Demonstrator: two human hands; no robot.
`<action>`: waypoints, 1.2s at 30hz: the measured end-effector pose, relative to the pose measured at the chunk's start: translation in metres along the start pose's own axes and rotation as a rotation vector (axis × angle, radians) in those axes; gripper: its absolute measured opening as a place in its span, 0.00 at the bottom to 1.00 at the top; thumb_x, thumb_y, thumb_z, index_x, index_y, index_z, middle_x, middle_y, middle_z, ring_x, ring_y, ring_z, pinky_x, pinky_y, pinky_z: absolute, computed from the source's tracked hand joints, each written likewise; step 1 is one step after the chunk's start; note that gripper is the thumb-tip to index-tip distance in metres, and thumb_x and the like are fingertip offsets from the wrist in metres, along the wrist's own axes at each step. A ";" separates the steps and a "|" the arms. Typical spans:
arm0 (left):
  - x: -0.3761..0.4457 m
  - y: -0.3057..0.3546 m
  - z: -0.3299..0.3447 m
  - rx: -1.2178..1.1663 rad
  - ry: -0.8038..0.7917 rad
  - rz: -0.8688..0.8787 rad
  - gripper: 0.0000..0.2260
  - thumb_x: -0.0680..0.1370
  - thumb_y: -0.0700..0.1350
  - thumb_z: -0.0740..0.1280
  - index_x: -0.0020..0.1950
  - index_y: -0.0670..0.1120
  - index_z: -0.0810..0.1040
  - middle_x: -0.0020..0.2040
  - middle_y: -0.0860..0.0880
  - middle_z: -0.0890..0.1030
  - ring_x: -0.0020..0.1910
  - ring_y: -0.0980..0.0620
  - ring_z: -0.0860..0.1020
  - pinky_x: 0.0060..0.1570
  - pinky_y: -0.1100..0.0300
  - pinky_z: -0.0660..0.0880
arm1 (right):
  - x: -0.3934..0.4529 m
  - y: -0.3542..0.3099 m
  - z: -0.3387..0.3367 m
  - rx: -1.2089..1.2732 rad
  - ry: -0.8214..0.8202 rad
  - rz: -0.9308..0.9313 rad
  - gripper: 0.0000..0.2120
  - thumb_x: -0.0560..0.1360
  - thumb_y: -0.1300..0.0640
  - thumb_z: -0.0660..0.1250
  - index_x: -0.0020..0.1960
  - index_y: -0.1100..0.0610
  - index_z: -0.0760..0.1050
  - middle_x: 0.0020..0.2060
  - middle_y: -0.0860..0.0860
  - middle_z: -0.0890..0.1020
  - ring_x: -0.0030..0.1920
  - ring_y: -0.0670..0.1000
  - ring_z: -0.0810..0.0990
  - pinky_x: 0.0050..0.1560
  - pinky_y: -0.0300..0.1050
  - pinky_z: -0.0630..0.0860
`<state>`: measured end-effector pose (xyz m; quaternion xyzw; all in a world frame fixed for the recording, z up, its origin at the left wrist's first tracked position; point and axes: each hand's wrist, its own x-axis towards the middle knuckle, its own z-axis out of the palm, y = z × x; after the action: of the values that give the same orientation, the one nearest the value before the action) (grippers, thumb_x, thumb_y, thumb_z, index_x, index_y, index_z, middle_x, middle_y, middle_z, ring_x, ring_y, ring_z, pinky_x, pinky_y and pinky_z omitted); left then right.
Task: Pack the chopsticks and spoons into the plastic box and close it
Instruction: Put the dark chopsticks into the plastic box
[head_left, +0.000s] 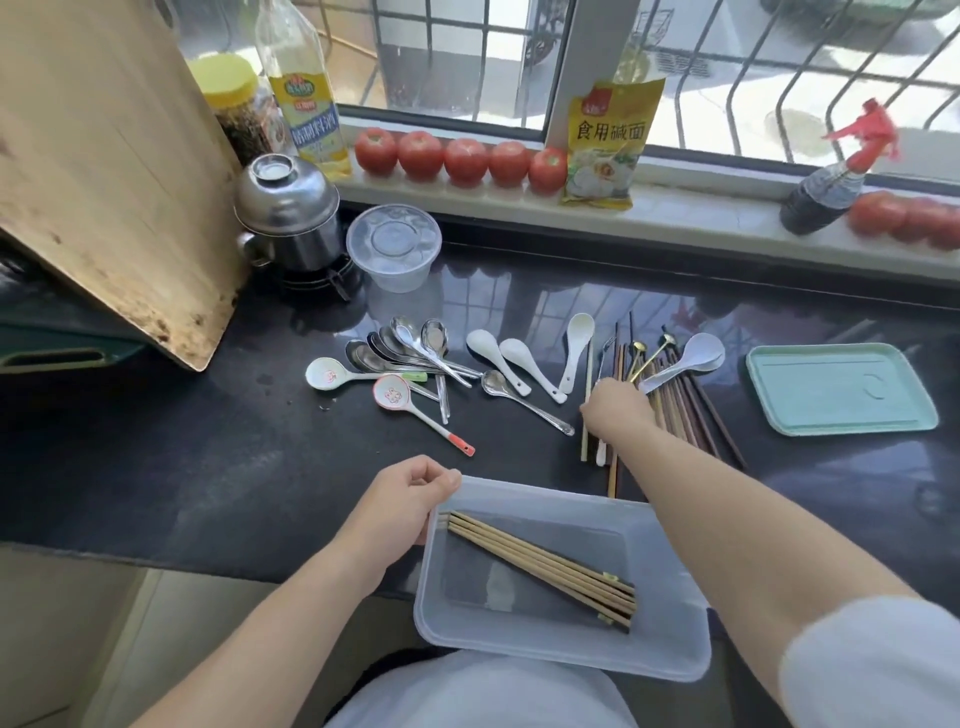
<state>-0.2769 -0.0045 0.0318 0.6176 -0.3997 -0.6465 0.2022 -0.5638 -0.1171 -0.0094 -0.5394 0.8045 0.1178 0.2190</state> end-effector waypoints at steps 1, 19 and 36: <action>-0.001 0.001 0.000 0.013 0.002 -0.005 0.13 0.76 0.58 0.71 0.42 0.49 0.82 0.41 0.46 0.80 0.39 0.47 0.78 0.52 0.36 0.81 | 0.002 -0.004 0.003 0.008 0.018 0.016 0.07 0.78 0.57 0.66 0.54 0.59 0.76 0.53 0.58 0.82 0.55 0.62 0.81 0.44 0.47 0.73; -0.003 0.012 0.003 -0.049 -0.006 -0.036 0.11 0.82 0.49 0.70 0.44 0.45 0.80 0.37 0.48 0.81 0.32 0.52 0.78 0.44 0.51 0.79 | -0.001 0.012 -0.019 0.974 -0.089 0.285 0.11 0.76 0.62 0.66 0.53 0.69 0.74 0.38 0.62 0.80 0.35 0.58 0.82 0.32 0.49 0.82; 0.002 0.009 -0.008 -0.185 -0.179 -0.126 0.08 0.80 0.49 0.73 0.42 0.49 0.81 0.46 0.41 0.78 0.46 0.42 0.76 0.50 0.49 0.76 | -0.192 0.062 -0.029 0.482 -0.469 -0.373 0.04 0.76 0.60 0.70 0.46 0.53 0.83 0.40 0.45 0.85 0.42 0.43 0.81 0.49 0.39 0.78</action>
<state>-0.2711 -0.0135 0.0381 0.5600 -0.3151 -0.7446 0.1810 -0.5652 0.0516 0.1055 -0.5680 0.6251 0.0036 0.5354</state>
